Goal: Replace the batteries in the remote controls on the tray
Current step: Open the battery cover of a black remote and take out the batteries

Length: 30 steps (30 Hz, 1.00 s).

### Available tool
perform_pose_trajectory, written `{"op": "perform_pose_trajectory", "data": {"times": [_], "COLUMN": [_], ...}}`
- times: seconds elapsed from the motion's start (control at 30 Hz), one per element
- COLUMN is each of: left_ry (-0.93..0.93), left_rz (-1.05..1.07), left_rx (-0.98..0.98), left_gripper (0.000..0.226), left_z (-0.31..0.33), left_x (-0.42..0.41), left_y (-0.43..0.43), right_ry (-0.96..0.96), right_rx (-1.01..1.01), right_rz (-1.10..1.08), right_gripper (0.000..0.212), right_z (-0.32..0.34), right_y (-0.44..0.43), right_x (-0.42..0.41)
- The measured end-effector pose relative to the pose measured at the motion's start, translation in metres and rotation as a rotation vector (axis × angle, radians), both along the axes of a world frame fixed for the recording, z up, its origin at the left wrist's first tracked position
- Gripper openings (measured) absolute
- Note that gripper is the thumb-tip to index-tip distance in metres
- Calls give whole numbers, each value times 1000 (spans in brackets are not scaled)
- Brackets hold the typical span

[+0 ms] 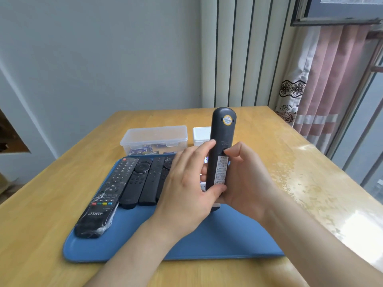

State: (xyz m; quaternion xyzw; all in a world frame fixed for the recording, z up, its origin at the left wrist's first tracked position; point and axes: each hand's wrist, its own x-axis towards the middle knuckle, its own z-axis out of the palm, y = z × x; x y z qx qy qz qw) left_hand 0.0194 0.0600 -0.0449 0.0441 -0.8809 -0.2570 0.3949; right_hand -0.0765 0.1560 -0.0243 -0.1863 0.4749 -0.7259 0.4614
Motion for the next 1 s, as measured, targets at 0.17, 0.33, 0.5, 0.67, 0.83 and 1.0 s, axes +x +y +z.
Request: {"op": "perform_pose_trajectory", "data": {"times": [0.17,0.33,0.5,0.67,0.83,1.0], "left_ry": [7,26,16,8,1,-12], "left_rz": [34,68,96,90,64,58], "left_rx": [-83,-153,-221,-184,-176,-219], "left_gripper": [85,78,68,66,70,71], "left_z": [-2,-2,-2,0,0,2], "left_x": [-2,-3,-2,-2,-1,1], "left_y": [-4,-5,-3,-3,-3,1], "right_ry": [15,25,42,99,114,70], "right_rx": [-14,-22,1,12,12,-70], "right_rz": [1,11,-3,-34,-70,-26], "right_gripper": [33,41,46,38,31,31], "right_z": [-2,-6,-8,-9,-9,-3], "right_y": [-1,-2,-4,-3,-5,-2], "right_x": [-2,-5,-5,-4,0,3]}}
